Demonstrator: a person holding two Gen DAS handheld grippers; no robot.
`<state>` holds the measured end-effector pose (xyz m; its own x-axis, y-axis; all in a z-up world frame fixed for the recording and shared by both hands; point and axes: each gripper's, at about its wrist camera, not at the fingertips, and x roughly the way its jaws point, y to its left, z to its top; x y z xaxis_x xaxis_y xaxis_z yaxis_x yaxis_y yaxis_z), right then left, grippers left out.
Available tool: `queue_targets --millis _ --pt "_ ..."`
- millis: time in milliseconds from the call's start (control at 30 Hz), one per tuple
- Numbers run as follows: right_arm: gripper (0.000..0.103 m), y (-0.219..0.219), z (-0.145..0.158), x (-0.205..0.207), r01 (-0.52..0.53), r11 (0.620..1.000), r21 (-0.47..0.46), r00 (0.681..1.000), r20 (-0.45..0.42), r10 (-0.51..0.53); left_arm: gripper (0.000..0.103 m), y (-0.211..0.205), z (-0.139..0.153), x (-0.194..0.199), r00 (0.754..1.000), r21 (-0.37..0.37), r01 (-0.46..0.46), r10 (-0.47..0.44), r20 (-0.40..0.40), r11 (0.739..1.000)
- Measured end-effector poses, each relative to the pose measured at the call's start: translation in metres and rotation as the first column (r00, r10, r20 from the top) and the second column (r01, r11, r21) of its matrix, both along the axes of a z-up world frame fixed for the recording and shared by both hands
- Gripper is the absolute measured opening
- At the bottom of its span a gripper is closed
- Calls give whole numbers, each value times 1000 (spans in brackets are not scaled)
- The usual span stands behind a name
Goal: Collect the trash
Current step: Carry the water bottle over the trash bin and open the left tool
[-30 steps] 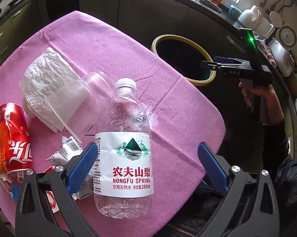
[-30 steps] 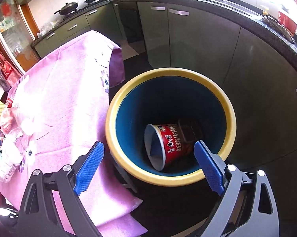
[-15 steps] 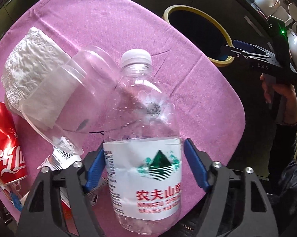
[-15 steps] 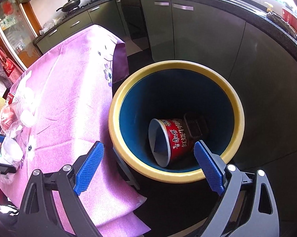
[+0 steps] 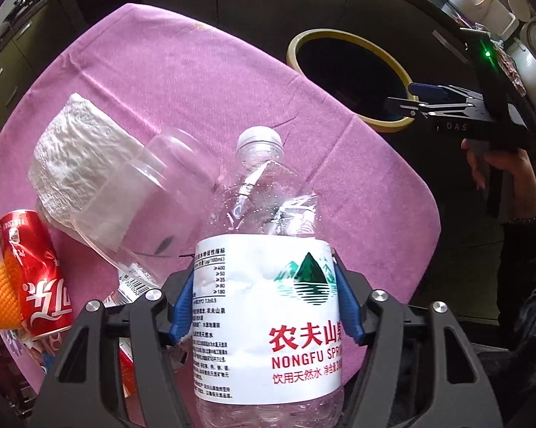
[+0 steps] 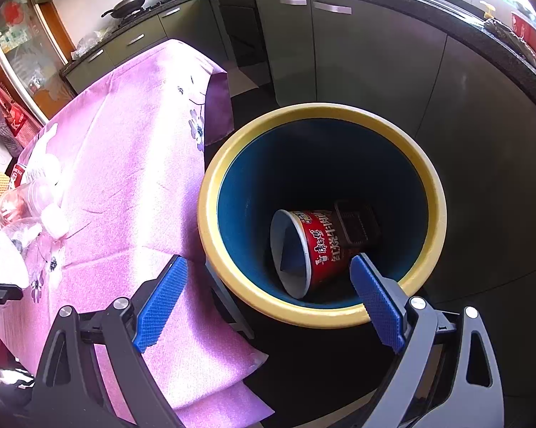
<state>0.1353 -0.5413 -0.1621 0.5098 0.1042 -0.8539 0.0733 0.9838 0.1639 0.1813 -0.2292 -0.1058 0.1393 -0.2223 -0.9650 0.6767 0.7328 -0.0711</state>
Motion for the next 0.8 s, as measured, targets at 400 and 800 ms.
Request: queue_targets --millis 400,800 --pt "91 -11 4 -10 30 1000 0 999 14 -30 62 -31 25 -12 994 -15 78 -77 82 997" --pt "91 -57 35 -62 172 985 -23 982 86 -169 62 -184 27 28 971 -110 230 -219 101 967"
